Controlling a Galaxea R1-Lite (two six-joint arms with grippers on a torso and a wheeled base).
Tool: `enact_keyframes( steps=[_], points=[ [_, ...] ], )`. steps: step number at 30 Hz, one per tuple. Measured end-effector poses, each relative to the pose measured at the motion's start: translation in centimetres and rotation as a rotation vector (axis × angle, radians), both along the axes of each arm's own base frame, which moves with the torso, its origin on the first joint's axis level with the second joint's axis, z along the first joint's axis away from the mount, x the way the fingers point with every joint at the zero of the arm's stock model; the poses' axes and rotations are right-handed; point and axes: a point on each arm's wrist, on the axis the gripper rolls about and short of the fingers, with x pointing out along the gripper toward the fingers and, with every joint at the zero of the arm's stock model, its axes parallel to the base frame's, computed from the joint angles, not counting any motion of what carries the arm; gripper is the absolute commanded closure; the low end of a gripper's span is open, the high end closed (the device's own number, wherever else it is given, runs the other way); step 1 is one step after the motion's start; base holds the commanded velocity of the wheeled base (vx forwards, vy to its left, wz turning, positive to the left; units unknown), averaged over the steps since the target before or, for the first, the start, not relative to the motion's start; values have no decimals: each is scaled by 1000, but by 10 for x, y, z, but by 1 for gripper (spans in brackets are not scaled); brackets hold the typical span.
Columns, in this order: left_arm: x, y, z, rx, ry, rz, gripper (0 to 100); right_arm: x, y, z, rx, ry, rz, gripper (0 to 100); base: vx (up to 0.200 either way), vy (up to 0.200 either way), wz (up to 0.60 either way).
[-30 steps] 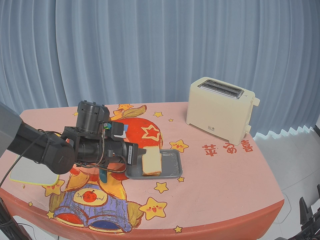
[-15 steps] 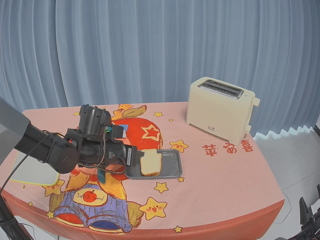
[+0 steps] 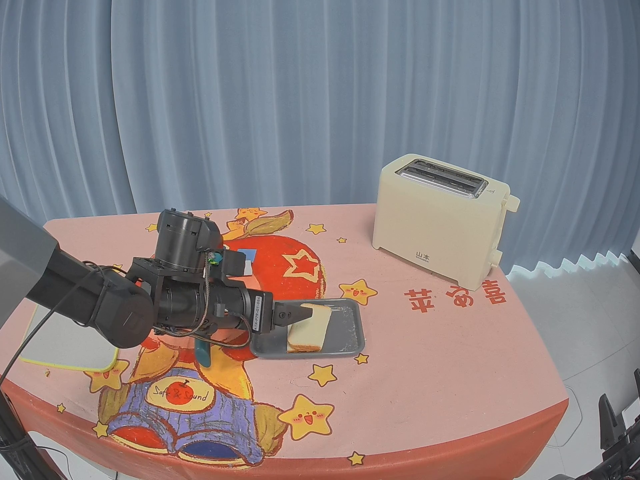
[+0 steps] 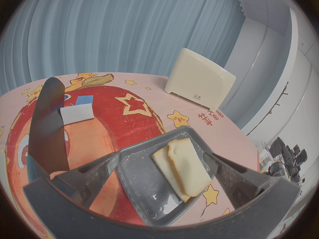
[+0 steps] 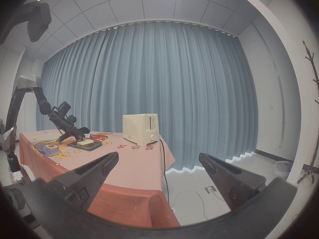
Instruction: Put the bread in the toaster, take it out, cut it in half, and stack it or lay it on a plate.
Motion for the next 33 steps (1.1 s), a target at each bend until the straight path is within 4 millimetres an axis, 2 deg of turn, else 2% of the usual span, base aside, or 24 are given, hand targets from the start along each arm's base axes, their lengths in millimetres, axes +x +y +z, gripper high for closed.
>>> enact_keyframes(
  steps=[8, 16, 19, 25, 33],
  points=[
    [-3, -3, 7, -29, -56, -10, 0, 0, 0, 0, 0, 0, 0, 0, 0, 0, 0],
    [-26, -2, 42, -71, -165, -30, 0, 0, 0, 0, 0, 0, 1, 0, 0, 0, 0],
    [-41, 3, 56, -93, -221, -25, 0, 0, 0, 0, 0, 0, 1, 0, 0, 0, 0],
    [-84, 26, 81, -133, -315, -12, 0, 0, 0, 0, 0, 0, 1, 0, 0, 0, 0],
    [-153, 68, 106, -133, -518, 130, 0, 0, 0, 0, 0, 0, 1, 0, 0, 0, 0]
  ],
)
